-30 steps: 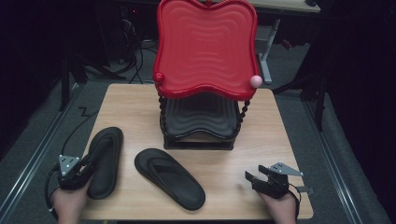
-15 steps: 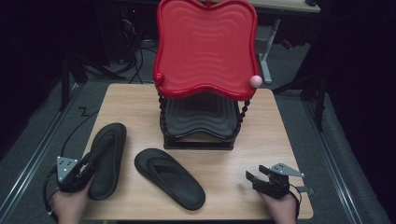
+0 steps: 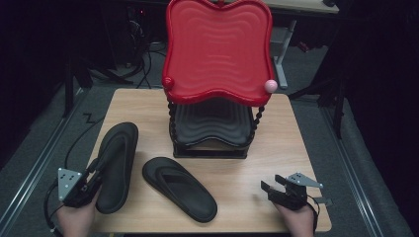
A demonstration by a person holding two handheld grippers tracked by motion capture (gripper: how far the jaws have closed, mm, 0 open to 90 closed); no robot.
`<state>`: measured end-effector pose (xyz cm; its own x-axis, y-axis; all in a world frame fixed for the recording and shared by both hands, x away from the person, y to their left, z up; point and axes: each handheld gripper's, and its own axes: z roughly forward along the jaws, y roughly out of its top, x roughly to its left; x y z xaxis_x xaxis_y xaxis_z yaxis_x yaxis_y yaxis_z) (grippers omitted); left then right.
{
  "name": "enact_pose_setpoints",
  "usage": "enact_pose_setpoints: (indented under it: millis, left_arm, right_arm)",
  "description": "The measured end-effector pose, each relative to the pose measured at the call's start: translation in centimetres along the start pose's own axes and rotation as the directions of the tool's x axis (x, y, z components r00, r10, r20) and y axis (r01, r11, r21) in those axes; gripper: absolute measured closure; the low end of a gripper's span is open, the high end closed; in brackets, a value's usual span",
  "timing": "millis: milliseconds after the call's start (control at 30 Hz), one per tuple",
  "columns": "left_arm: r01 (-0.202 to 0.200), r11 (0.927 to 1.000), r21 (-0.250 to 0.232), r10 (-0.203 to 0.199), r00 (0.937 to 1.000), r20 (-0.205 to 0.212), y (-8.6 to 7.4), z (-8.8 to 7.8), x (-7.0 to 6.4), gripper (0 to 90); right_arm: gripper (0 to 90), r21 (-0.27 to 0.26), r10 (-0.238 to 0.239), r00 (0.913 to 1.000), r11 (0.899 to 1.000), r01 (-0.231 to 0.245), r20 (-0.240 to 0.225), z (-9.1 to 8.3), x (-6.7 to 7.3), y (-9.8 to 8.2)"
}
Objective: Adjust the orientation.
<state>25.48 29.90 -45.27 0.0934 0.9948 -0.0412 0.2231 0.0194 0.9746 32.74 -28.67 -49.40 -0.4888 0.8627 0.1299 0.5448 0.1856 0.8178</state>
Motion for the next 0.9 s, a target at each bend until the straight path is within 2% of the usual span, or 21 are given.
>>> enact_pose_setpoints:
  millis: [233, 367, 433, 533, 633, 900]
  left_arm:
    - [-0.033, 0.9989, -0.033, 0.035, 0.9972, 0.066, 0.7, -0.9, -1.8, 76.2]
    - [-0.053, 0.9974, -0.049, 0.058, 0.9924, 0.108, 0.8, -1.6, -3.2, 76.3]
    - [-0.066, 0.9967, -0.047, 0.072, 0.9867, 0.146, 0.7, -2.0, -4.4, 76.4]
    - [-0.068, 0.9963, -0.053, 0.076, 0.9838, 0.162, 0.7, -2.3, -5.0, 76.4]
    - [-0.071, 0.9949, -0.071, 0.084, 0.9773, 0.195, 0.8, -2.8, -5.9, 76.4]
    - [-0.075, 0.9937, -0.084, 0.092, 0.9698, 0.226, 0.8, -3.2, -6.9, 76.6]
  right_arm:
    - [32.2, 0.014, -0.002, 1.0, 1.0, 0.002, 0.0, 0.1, 0.0, 0.0]
    - [32.3, 0.015, -0.008, 1.0, 1.0, 0.008, 0.0, 0.1, 0.0, -0.1]
    - [32.3, 0.017, -0.009, 1.0, 1.0, 0.009, -0.002, 0.1, 0.1, -0.1]
    - [32.4, 0.018, -0.008, 1.0, 1.0, 0.008, -0.002, 0.1, 0.1, -0.1]
    - [32.5, 0.018, -0.014, 0.9999, 1.0, 0.014, 0.001, 0.1, 0.1, -0.1]
    - [32.9, 0.018, -0.019, 0.9998, 1.0, 0.019, 0.0, 0.1, 0.2, -0.1]
